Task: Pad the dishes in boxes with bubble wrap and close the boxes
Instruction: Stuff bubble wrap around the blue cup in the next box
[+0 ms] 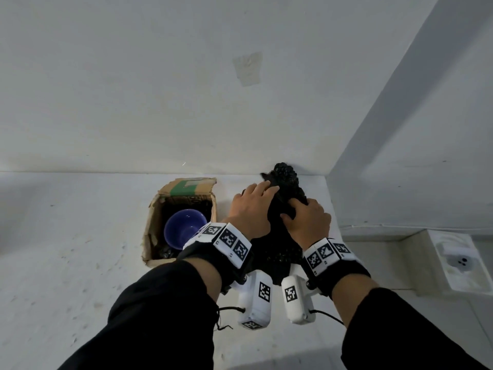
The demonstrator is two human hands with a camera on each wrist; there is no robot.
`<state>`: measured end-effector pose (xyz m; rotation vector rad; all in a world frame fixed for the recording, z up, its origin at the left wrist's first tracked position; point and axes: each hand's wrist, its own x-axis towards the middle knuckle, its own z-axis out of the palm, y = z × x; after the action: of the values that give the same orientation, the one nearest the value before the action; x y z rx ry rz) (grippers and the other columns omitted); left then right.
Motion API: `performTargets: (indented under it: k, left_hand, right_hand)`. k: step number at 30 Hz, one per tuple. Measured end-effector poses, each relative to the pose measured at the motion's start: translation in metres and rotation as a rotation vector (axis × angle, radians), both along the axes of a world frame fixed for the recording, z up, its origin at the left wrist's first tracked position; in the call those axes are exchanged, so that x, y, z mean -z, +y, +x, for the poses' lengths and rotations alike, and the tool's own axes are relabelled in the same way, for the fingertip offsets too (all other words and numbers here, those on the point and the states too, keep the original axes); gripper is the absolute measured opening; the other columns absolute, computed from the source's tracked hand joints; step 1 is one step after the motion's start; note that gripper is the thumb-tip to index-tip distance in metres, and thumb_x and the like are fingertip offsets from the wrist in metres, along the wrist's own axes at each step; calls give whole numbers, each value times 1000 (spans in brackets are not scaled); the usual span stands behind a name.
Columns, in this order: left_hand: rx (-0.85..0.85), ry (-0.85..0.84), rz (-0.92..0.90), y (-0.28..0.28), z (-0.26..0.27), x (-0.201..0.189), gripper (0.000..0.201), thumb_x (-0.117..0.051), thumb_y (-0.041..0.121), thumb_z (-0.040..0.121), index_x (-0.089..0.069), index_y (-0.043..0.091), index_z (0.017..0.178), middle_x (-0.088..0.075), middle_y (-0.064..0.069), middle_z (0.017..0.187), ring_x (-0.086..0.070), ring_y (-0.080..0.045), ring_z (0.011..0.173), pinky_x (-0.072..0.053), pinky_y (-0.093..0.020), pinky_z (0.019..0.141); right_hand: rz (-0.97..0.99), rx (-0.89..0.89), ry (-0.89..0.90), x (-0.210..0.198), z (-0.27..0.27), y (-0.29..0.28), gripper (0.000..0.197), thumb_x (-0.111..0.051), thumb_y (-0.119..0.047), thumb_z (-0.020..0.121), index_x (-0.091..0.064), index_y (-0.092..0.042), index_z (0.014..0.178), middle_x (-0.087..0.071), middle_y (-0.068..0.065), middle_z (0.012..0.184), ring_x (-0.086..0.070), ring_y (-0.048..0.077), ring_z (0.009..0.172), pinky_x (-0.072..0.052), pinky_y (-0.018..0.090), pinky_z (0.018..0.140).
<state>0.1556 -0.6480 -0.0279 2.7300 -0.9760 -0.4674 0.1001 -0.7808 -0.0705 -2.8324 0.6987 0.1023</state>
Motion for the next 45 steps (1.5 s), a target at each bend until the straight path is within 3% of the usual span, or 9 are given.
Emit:
performTargets:
  k: [4,9,14,17,22,27,32,40,45]
  left_hand:
    - [20,-40,24,1,0,1,79,-57,19,82,-16,30,149,-9,0,157,-11,-22,144,-28,-42,109]
    - [-7,-153,-53,1,-1,-15,82,-62,24,81,-15,31,148,-7,2,158,-2,-25,146,-21,-44,113]
    - [11,-308,-192,9,0,-49,77,-64,31,82,-20,29,146,-18,6,156,-4,-22,147,-13,-47,115]
    - [15,-353,-274,29,4,-71,64,-58,27,86,-30,29,143,-47,4,140,-33,-23,137,-17,-45,113]
    - [17,-135,-458,91,9,-97,54,-61,18,86,-39,23,135,-69,-4,103,-64,-24,88,-47,-32,77]
    - [-92,-82,-552,150,14,-94,27,-75,21,77,-51,20,89,-64,6,81,-54,-18,68,-36,-27,63]
    - [-267,-136,-519,183,17,-81,22,-78,29,75,-68,14,87,-63,3,86,-53,-14,80,-38,-25,69]
    - [-505,-91,-455,195,7,-41,23,-67,39,83,-59,23,68,-53,8,60,-58,-21,70,-30,-21,47]
    - [-551,-9,-559,195,15,-20,23,-69,39,81,-72,16,84,-57,2,112,-53,-20,105,-48,-32,74]
  right_hand:
    - [63,0,-142,-4,-6,-3,17,-45,-29,87,-55,-15,86,-55,6,91,-57,31,80,-37,39,81]
    - [137,-72,-399,-44,-12,-1,14,-37,-25,71,-30,-20,60,-30,-8,57,-31,21,51,-30,34,66]
    - [432,-111,-522,-96,-15,12,11,-43,-11,82,-38,-11,71,-37,-4,55,-32,12,47,-29,26,49]
    - [604,-92,-569,-124,-15,26,10,-45,-4,86,-47,-13,88,-48,-3,67,-44,10,56,-39,22,50]
    - [727,-169,-640,-142,-6,57,35,-49,0,85,-49,-28,106,-55,0,91,-52,13,66,-46,17,56]
    - [599,-345,-680,-131,9,96,31,-52,11,81,-68,-15,87,-62,-3,92,-58,11,89,-44,12,80]
    - [369,-438,-698,-110,18,124,35,-51,15,76,-74,-10,81,-63,1,83,-56,16,75,-42,23,65]
    - [-53,-416,-639,-83,17,166,19,-65,10,70,-73,-4,78,-57,7,79,-53,28,69,-45,30,45]
    - [-38,-446,-471,-68,11,185,29,-57,-8,77,-64,-1,105,-55,10,94,-55,25,79,-50,34,54]
